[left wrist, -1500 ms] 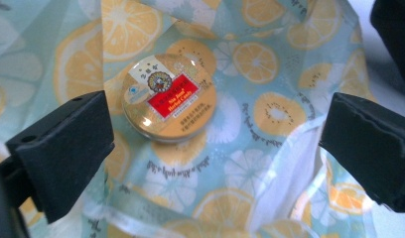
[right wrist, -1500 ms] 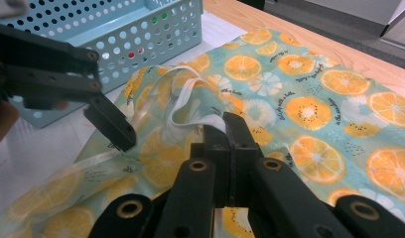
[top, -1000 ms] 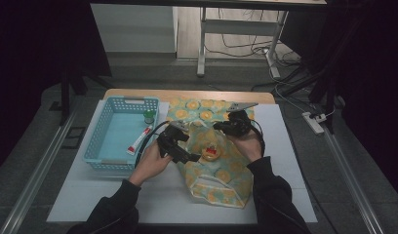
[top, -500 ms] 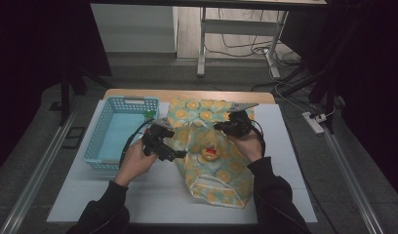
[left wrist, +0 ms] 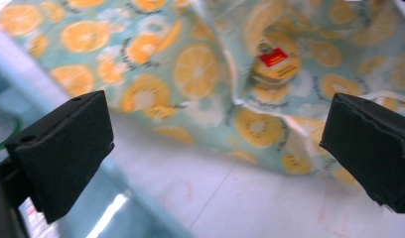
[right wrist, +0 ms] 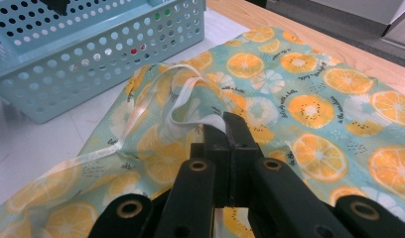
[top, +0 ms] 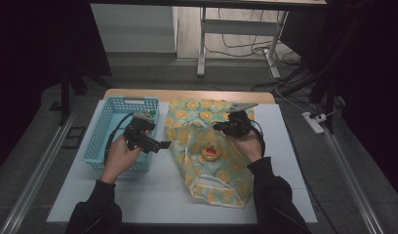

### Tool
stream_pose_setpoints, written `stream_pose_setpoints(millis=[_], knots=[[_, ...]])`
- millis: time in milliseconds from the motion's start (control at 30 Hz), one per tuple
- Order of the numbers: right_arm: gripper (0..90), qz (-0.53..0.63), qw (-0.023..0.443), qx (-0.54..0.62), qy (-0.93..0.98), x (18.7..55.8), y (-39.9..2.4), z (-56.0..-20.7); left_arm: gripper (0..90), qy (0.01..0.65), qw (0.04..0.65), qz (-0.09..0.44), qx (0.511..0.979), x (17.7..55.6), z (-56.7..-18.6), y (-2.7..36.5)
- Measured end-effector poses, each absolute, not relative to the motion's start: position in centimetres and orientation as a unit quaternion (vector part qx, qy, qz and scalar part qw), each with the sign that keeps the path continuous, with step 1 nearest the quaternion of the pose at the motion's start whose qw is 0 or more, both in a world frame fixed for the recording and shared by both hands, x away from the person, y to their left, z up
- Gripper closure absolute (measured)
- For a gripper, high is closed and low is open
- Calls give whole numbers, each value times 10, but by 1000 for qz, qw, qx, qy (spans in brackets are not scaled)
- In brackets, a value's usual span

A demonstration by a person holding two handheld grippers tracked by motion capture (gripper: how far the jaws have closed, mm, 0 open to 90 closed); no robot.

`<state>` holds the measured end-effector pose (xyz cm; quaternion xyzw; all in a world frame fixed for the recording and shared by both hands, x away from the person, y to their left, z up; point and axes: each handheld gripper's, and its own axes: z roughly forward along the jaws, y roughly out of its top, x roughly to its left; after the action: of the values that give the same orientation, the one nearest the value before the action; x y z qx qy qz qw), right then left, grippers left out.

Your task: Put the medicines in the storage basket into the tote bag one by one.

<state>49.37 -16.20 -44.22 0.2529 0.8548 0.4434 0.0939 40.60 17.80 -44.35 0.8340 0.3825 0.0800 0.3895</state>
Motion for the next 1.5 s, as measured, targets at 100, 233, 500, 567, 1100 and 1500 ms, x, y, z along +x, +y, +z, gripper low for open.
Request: stream_pose_setpoints(millis=[100,233,500,567,1100,1500], knots=[[898,445,94,252,854,494,-162,-442,1,399,383,85,829,408,-446,187],[898,445,94,254,854,493,-163,-441,3,418,374,94,822,410,-450,198],[897,444,95,252,855,493,-162,-441,1,457,347,102,812,417,-460,219],[898,444,95,252,855,493,-162,-441,0,472,338,110,807,418,-463,223],[897,444,94,247,856,491,-158,-441,3,495,274,94,819,440,-489,236],[897,446,91,243,857,490,-156,-440,7,519,187,57,832,454,-512,232]])
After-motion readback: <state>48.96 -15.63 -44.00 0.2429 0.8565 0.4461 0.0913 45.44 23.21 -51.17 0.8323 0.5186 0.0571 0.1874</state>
